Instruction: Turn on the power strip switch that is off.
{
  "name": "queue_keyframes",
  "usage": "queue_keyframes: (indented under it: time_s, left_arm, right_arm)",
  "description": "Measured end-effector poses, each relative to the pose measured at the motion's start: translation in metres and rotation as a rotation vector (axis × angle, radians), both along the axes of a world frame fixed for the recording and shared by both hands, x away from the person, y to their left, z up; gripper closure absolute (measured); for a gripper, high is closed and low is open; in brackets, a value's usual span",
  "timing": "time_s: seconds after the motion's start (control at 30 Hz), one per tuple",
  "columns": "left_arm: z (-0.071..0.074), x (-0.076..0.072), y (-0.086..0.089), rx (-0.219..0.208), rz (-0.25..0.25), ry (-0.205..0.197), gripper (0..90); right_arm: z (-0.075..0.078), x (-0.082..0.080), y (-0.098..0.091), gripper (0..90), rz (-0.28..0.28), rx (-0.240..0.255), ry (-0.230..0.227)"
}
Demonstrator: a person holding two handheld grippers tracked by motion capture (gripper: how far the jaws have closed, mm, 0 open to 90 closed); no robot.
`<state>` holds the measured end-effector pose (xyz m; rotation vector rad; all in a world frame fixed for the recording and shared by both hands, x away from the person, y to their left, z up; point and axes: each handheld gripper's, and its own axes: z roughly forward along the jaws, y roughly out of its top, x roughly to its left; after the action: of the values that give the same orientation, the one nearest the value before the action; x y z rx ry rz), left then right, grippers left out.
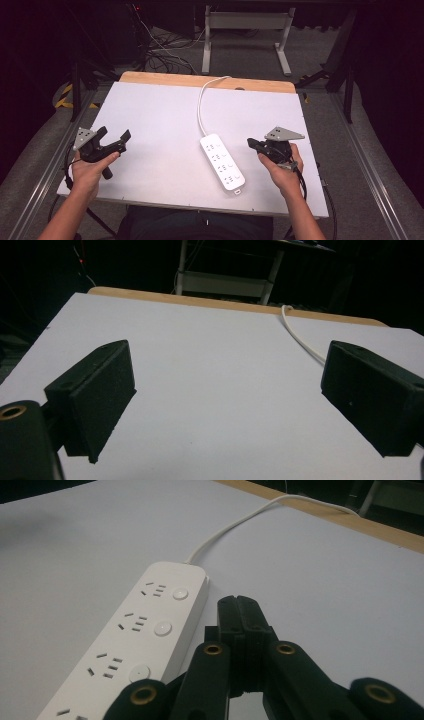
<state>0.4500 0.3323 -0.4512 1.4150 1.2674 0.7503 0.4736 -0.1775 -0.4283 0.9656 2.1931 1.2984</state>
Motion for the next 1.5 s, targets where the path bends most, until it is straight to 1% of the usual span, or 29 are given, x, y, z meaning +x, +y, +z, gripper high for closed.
queue_keyframes:
  time_s: [0.13,0.43,0.6,0.97,1.03,1.5]
  left_arm:
    - [0.0,0.0,0.0,0.001,0.0,0.001,7.7]
    - [0.0,0.0,0.0,0.002,-0.001,0.001,7.6]
    - [0.0,0.0,0.0,0.004,0.0,0.001,7.7]
    - [0.0,0.001,0.0,0.005,0.0,0.001,7.6]
    - [0.0,0.001,0.0,0.006,0.0,0.002,7.6]
    - [-0.001,0.001,0.0,0.005,0.001,0.004,7.6]
  right_arm:
    - [-0.001,0.0,0.004,90.0,0.012,-0.008,0.005]
    - [-0.002,0.001,0.007,90.0,0.028,-0.017,0.008]
    - [-0.004,0.001,0.01,90.0,0.048,-0.02,0.013]
    - [-0.006,0.001,0.014,90.0,0.071,-0.029,0.027]
    - [-0.007,0.001,0.016,90.0,0.085,-0.031,0.031]
    - [-0.012,0.001,0.023,90.0,0.124,-0.05,0.053]
